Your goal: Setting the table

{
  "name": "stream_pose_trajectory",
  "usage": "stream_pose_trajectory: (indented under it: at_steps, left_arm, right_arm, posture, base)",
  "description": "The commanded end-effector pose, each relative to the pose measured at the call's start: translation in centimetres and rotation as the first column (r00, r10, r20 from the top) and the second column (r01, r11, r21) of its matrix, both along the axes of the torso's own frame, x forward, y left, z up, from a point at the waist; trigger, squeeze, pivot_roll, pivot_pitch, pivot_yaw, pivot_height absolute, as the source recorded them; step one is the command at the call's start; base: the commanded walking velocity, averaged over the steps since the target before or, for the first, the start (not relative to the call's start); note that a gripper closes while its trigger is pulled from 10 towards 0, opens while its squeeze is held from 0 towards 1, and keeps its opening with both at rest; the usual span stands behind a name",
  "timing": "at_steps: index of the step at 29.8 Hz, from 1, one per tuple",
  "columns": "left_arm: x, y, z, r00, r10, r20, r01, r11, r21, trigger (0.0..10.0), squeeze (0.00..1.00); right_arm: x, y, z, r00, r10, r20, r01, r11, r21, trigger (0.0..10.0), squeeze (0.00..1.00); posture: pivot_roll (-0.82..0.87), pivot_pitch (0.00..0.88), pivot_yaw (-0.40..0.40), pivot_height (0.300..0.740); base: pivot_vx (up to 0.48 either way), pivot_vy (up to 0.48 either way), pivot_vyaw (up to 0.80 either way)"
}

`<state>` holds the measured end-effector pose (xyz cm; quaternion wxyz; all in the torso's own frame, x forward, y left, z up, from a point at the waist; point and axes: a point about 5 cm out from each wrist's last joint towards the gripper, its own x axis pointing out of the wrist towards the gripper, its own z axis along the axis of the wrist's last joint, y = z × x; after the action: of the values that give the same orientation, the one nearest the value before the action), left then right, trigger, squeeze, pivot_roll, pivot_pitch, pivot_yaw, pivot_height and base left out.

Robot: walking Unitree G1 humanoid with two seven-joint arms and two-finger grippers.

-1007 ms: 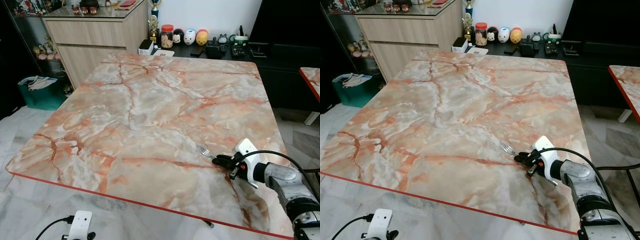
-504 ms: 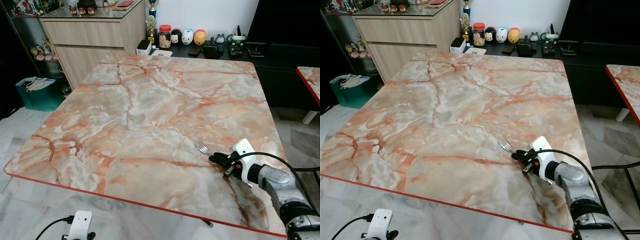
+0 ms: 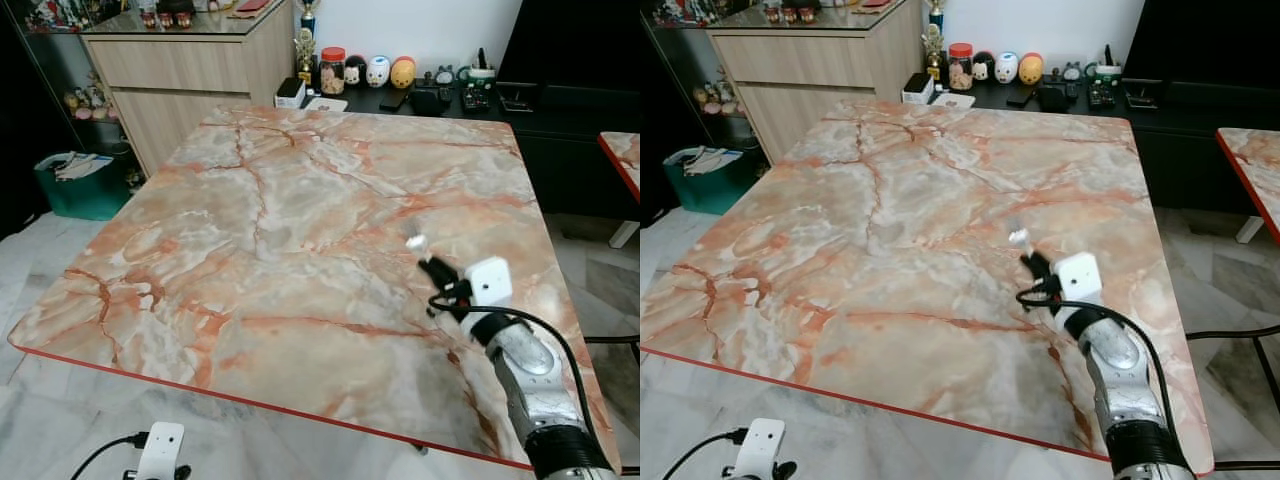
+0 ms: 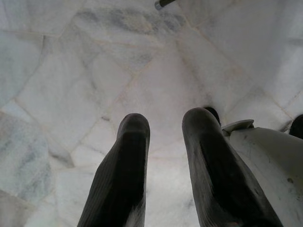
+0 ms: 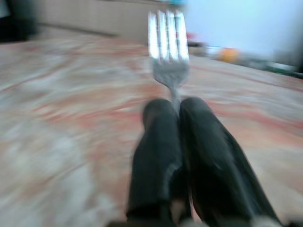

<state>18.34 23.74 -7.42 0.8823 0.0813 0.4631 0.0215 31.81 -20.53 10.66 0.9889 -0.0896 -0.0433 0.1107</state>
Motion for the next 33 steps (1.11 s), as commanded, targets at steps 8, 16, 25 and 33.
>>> stream_pose_trajectory:
  at_steps: [8,16,25,33]
  left_arm:
    - [-0.6,0.4,-0.2,1.0,-0.013,-0.022,0.013,1.0,0.017,10.0,0.0]
    - [-0.7,0.4,-0.2,1.0,-0.017,-0.022,0.018,1.0,0.015,10.0,0.0]
    - [-0.9,0.3,-0.4,0.998,-0.041,-0.042,0.042,0.999,0.017,10.0,0.0]
    - [-1.1,0.0,-0.5,0.998,-0.05,-0.05,0.051,0.999,0.015,10.0,0.0]
  right_arm:
    - [-1.6,-0.3,2.2,0.932,-0.303,0.201,0.295,0.953,0.069,10.0,0.0]
    - [-2.0,1.8,1.6,0.921,-0.342,0.187,0.326,0.939,0.111,10.0,0.0]
    - [-2.1,2.0,1.9,0.907,-0.376,0.191,0.357,0.926,0.125,10.0,0.0]
    - [-1.9,1.6,2.4,0.895,-0.397,0.204,0.382,0.918,0.111,10.0,0.0]
  posture:
    - [0.0,0.0,0.035,0.731]
    - [0.01,0.0,0.03,0.731]
    - [0.01,0.0,0.016,0.731]
    - [0.01,0.0,0.002,0.731]
  base:
    - [0.0,0.0,0.0]
    - [0.0,0.0,0.0]
    - [0.0,0.0,0.0]
    - [0.0,0.0,0.0]
